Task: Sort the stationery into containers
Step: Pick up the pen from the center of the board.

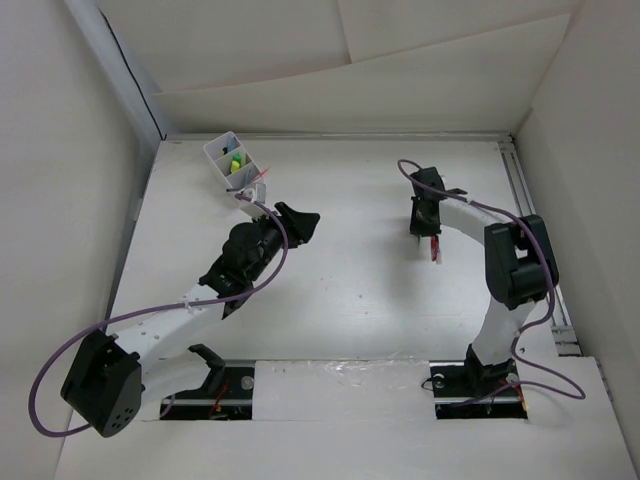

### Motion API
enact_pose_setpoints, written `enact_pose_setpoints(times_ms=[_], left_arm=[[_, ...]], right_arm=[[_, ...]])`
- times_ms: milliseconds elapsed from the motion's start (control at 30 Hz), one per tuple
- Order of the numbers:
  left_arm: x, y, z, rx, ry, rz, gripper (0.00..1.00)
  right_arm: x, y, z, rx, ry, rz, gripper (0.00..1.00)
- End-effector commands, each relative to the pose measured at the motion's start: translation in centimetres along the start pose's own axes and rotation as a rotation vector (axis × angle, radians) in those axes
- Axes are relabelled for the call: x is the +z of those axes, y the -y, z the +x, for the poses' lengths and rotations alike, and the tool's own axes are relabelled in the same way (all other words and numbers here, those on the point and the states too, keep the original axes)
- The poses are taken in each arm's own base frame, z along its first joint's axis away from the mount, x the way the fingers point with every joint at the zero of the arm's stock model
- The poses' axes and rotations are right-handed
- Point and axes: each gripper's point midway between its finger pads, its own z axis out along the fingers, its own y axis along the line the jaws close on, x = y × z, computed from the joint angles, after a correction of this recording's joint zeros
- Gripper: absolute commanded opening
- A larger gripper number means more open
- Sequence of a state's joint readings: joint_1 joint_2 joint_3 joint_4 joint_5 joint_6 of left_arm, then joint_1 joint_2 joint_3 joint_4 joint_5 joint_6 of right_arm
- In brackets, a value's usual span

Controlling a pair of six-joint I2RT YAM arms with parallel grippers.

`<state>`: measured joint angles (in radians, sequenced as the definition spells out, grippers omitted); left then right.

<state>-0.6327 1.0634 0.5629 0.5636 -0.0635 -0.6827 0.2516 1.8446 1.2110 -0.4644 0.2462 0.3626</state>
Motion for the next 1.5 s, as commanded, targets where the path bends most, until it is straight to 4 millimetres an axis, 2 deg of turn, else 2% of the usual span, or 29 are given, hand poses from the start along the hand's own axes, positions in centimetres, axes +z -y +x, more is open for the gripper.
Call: enact_pose_setpoints(times_ms=[0,233,300,333,367,400,433,500,567,600,633,667,700,733,800,833,867,1000,1067,1100,1133,1167,1200,1467], left_arm=[[-0.4,0.9,-1.4,-0.012,0.038,0.044,0.46],[-0.2,0.4,-1.3,-0.012,0.035,0.029,0.47],[0.0,0.2,-0.7,-0.010,0.016,0.030,0.47],[0.2,0.4,-0.6,-0.010,0.005,0.036,0.47],[0.2,0.4,-0.6,-0.010,0.005,0.036,0.47],[0.4,0.5,-0.3,-0.009,-0.007,0.039,0.47],[0.8,0.3,-0.1,-0.009,-0.015,0.032,0.47],[1.1,0.5,0.4,-0.008,-0.040,0.042,0.47],[1.6,0.2,1.2,-0.007,-0.074,0.034,0.47],[1.9,0.5,1.2,-0.007,-0.080,0.043,0.47],[2.3,0.5,1.7,-0.007,-0.107,0.045,0.47],[2.4,0.2,2.1,-0.006,-0.116,0.036,0.47],[2.7,0.5,2.2,-0.007,-0.128,0.046,0.47],[2.7,0.3,2.9,-0.007,-0.152,0.051,0.47],[3.4,0.2,3.7,-0.008,-0.188,0.049,0.47],[3.7,0.6,3.7,-0.009,-0.195,0.060,0.47],[3.7,0.6,4.3,-0.010,-0.221,0.070,0.47],[4.5,0.1,5.2,-0.012,-0.251,0.057,0.44],[4.7,-0.2,5.5,-0.012,-0.263,0.046,0.43],[4.8,0.4,5.3,-0.013,-0.265,0.065,0.43],[4.9,0.2,5.8,-0.014,-0.283,0.065,0.41],[4.9,-0.1,6.1,-0.015,-0.290,0.058,0.41],[5.0,-0.2,6.0,-0.014,-0.284,0.052,0.41],[5.4,-1.2,5.8,0.000,-0.262,-0.002,0.41]], right_arm=[[-0.4,-1.1,0.1,-0.046,-0.019,-0.031,0.32],[-0.3,-1.4,-0.2,-0.065,-0.021,-0.042,0.29],[-0.2,-2.0,0.2,-0.076,-0.033,-0.052,0.28],[-0.3,-2.5,0.4,-0.096,-0.036,-0.066,0.21],[-0.3,-2.6,0.2,-0.094,-0.027,-0.070,0.05],[-0.6,-3.1,-0.1,-0.099,-0.009,-0.082,0.00],[-0.2,-2.8,0.9,-0.103,-0.024,-0.076,0.00],[-1.3,-3.7,-0.1,-0.095,0.038,-0.119,0.00],[-2.6,-4.2,0.1,-0.106,0.073,-0.171,0.00],[-3.3,-5.1,-0.4,-0.119,0.113,-0.214,0.00],[-3.8,-5.8,0.7,-0.134,0.107,-0.258,0.00],[-4.4,-5.8,0.6,-0.144,0.128,-0.279,0.00],[-6.1,-6.5,0.2,-0.157,0.175,-0.317,0.00],[-7.1,-7.7,0.2,-0.169,0.202,-0.375,0.00],[-8.1,-8.6,1.6,-0.199,0.210,-0.443,0.00],[-9.4,-9.5,1.1,-0.204,0.255,-0.496,0.00],[-10.3,-10.8,2.1,-0.233,0.249,-0.554,0.00],[-12.1,-12.9,4.0,-0.305,0.260,-0.613,0.00],[-13.1,-14.1,4.1,-0.323,0.283,-0.652,0.00],[-13.7,-15.0,5.0,-0.347,0.273,-0.683,0.00],[-14.2,-15.6,4.7,-0.353,0.292,-0.701,0.00],[-14.1,-16.0,5.3,-0.355,0.276,-0.706,0.00],[-15.0,-16.9,5.2,-0.369,0.292,-0.731,0.00],[-16.5,-19.9,7.0,-0.414,0.272,-0.805,0.00]])
